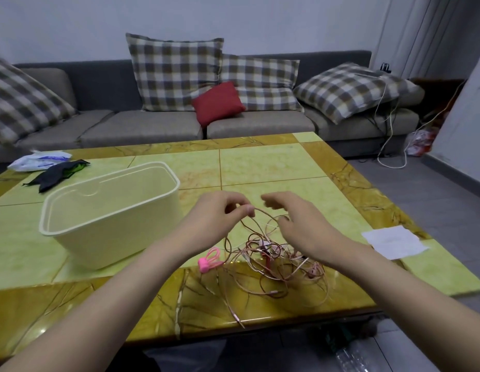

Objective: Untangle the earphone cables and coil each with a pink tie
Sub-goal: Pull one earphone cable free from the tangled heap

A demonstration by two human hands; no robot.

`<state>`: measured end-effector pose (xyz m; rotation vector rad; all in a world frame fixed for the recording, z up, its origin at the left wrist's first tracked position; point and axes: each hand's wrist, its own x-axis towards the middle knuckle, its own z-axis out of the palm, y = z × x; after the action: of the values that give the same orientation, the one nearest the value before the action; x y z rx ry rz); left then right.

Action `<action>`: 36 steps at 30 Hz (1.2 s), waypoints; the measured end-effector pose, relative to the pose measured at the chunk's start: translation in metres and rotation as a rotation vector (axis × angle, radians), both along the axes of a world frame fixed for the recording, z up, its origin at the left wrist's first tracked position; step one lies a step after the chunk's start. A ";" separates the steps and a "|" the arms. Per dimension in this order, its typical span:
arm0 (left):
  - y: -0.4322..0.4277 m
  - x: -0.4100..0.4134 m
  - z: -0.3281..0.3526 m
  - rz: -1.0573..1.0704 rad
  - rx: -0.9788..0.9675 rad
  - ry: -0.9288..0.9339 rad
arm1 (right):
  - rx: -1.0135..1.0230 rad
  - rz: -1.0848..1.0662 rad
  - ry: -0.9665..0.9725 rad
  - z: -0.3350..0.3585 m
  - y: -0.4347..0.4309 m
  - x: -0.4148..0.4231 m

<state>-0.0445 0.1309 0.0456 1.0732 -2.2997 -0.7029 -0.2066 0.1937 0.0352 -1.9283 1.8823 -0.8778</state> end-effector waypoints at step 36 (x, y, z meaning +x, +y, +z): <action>-0.010 -0.017 -0.027 -0.061 -0.216 -0.201 | 0.148 0.034 -0.202 -0.020 -0.014 0.020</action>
<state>-0.0620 0.1213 0.0183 1.0155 -2.5199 -0.3706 -0.1862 0.1796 0.0155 -1.7113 1.7403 -0.8624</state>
